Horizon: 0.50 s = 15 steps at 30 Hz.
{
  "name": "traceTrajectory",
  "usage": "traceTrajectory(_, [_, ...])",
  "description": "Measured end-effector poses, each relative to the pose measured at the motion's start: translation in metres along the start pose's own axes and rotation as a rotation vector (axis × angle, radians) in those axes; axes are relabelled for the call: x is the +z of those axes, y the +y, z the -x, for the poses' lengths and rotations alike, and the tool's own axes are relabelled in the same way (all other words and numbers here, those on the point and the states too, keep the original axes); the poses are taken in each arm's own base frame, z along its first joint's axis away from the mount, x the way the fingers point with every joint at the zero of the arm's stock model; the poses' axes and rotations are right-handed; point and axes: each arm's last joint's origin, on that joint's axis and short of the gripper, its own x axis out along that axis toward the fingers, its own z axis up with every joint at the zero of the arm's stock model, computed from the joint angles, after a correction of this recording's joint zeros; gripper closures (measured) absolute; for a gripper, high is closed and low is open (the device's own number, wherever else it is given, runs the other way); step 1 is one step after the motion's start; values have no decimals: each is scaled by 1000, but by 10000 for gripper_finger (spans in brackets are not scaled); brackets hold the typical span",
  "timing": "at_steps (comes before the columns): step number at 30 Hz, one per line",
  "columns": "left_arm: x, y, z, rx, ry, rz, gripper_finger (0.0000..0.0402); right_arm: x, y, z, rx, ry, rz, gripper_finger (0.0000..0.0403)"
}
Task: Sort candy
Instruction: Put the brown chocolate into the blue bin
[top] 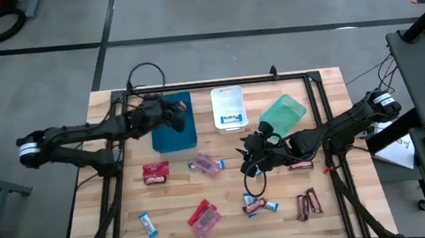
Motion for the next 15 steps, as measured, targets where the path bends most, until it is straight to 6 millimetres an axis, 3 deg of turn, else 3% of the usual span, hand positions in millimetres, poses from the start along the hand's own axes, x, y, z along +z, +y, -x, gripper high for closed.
traceTrajectory(6, [-36,36,-15,109,31,150,401,0,0,0,1,-2,-1,229])
traceTrajectory(15, [-58,42,-24,88,10,263,401,0,0,-1,0,0,1,229])
